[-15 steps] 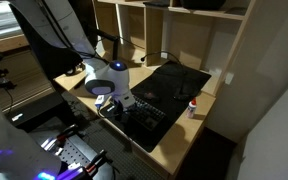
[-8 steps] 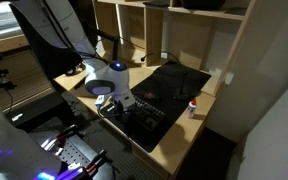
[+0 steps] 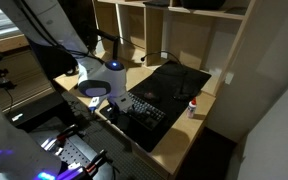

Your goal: Click the space button on the keyboard

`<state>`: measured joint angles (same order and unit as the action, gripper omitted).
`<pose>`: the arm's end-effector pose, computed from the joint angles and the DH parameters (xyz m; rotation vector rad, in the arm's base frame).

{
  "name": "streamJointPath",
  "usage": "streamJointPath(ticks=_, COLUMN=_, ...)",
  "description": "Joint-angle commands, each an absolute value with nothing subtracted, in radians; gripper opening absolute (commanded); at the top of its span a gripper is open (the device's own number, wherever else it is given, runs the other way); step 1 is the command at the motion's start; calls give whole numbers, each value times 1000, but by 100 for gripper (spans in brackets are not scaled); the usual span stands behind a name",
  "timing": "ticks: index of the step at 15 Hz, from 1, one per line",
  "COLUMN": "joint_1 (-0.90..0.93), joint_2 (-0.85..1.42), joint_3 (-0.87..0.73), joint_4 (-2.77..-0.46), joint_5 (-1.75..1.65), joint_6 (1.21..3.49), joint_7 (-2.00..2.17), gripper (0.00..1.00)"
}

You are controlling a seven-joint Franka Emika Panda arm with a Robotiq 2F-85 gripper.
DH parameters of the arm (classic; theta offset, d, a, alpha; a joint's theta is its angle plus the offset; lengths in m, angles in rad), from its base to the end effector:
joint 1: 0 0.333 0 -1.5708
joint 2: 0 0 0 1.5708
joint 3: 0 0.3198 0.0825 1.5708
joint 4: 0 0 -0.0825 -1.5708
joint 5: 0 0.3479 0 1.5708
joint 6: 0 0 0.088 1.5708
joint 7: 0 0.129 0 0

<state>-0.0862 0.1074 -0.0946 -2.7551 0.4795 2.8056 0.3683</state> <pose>0.3581 -0.0857 0.1957 -2.6380 1.4525 0.0979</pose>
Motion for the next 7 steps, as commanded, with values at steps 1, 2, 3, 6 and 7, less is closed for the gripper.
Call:
streamJointPath(ticks=1, joint_1=-123, joint_2=-53, joint_3=-153, joint_4=-2787, joint_5=359, joint_6=2740, joint_7=379, gripper=100)
streamJointPath(ticks=2, joint_1=-135, joint_2=-111, joint_3=-162, joint_4=-2804, joint_5=336, joint_6=2735, joint_7=377, gripper=100)
streamJointPath(ticks=3, joint_1=-145, joint_2=-162, joint_3=-170, joint_4=-2798, joint_5=339, joint_6=2709, joint_7=362, gripper=100)
streamJointPath(ticks=6, joint_1=-146, joint_2=-149, joint_3=-166, joint_4=-2771, joint_5=357, joint_6=2696, joint_7=367, gripper=100)
streamJointPath(ticks=7, joint_1=-153, joint_2=-180, joint_3=-168, joint_4=-2772, joint_5=357, joint_6=2676, joint_7=365, gripper=100)
